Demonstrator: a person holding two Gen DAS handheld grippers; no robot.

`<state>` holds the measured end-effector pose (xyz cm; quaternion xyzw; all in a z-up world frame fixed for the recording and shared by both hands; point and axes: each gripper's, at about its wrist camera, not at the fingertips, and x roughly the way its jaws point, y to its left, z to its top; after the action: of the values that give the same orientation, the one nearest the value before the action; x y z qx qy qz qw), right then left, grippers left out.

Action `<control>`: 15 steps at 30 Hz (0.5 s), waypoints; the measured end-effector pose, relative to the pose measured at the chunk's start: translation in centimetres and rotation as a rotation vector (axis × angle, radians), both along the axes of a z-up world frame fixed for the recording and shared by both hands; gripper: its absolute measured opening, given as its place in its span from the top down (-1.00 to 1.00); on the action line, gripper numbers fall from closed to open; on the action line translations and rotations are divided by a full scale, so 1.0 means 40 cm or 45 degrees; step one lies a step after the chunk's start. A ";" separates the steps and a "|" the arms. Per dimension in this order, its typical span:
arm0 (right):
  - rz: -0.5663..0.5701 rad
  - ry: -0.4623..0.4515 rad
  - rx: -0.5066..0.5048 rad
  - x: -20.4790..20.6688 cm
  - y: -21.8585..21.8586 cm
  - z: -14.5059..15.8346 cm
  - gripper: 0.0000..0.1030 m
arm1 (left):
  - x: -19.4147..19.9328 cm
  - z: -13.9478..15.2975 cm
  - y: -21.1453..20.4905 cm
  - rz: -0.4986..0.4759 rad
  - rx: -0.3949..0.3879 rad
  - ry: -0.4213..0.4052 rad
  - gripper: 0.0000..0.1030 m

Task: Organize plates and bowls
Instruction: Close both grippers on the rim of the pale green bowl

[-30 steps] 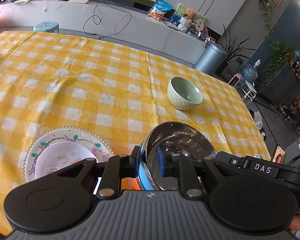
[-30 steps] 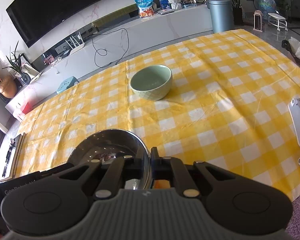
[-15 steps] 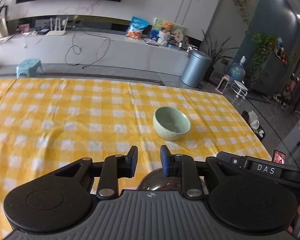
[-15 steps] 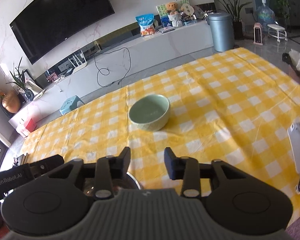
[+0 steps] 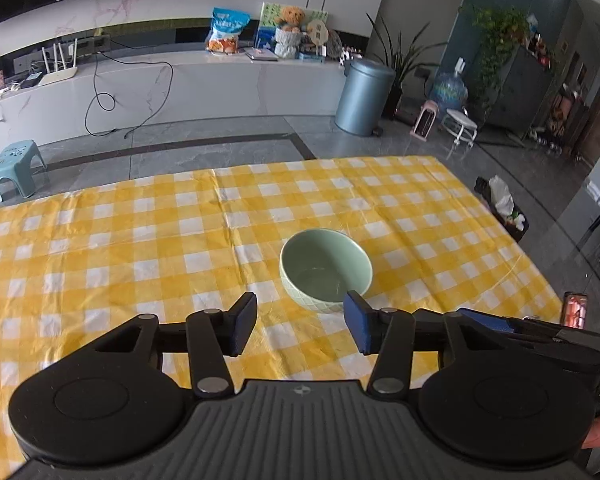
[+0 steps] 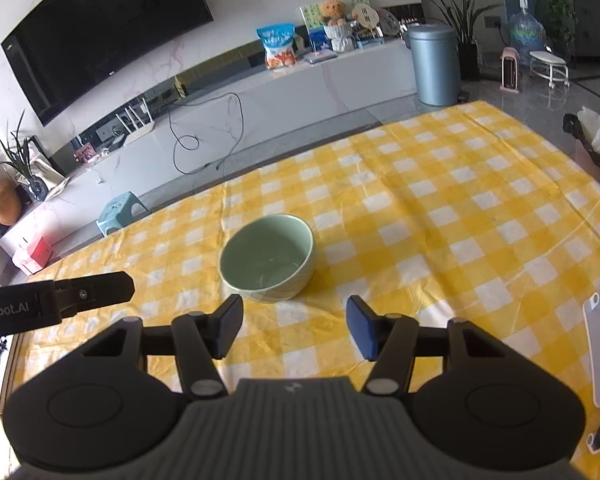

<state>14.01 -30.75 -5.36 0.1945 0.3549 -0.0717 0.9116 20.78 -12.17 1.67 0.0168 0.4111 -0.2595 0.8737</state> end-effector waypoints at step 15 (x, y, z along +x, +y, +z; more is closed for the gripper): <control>-0.081 0.126 0.128 0.181 -0.078 -0.103 0.32 | 0.195 -0.136 -0.091 -0.032 0.052 0.221 -0.11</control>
<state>21.25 -33.88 -9.46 0.2475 0.3965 -0.0924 0.8792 28.59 -15.81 -3.77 0.0172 0.4901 -0.2625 0.8310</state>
